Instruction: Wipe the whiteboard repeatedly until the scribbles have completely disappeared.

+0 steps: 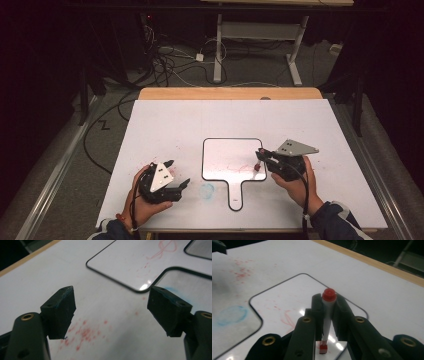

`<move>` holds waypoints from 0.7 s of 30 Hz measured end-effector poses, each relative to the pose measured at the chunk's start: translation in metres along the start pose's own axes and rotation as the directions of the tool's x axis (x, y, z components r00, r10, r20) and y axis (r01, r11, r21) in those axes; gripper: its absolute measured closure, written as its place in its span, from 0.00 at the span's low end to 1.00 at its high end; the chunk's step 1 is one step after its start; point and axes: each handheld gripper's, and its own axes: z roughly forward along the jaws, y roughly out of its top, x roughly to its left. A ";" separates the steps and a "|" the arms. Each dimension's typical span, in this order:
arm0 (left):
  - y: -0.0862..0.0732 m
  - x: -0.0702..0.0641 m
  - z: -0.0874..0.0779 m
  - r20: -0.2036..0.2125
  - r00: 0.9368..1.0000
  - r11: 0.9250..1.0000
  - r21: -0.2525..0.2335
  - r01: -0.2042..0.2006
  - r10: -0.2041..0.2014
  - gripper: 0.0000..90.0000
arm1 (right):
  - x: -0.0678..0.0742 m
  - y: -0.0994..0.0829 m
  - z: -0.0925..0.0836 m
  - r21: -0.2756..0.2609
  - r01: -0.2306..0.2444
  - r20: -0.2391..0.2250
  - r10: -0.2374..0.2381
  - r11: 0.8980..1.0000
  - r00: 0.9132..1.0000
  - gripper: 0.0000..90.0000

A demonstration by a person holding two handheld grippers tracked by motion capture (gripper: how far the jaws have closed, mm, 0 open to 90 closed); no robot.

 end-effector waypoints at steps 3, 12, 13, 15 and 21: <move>-0.007 0.004 -0.005 -0.008 1.000 1.000 0.006 0.023 -0.023 0.24 | 0.013 0.005 0.007 0.003 0.000 -0.044 0.000 1.000 0.999 0.90; -0.010 0.002 -0.003 -0.009 1.000 0.999 0.034 -0.001 0.001 0.22 | 0.000 0.010 0.003 0.077 0.018 0.112 -0.026 0.997 0.993 0.90; -0.010 0.002 -0.003 -0.008 1.000 1.000 0.031 0.002 -0.002 0.22 | -0.002 0.010 0.003 0.075 0.006 0.107 -0.014 0.997 0.994 0.90; -0.009 0.002 -0.002 -0.010 1.000 1.000 0.030 0.002 -0.002 0.22 | 0.001 0.011 0.007 0.062 0.007 0.080 -0.012 0.998 0.997 0.90; -0.009 0.002 -0.001 -0.003 1.000 0.999 0.035 0.005 -0.005 0.22 | 0.016 0.016 0.015 0.056 0.007 -0.022 -0.006 0.998 1.000 0.90</move>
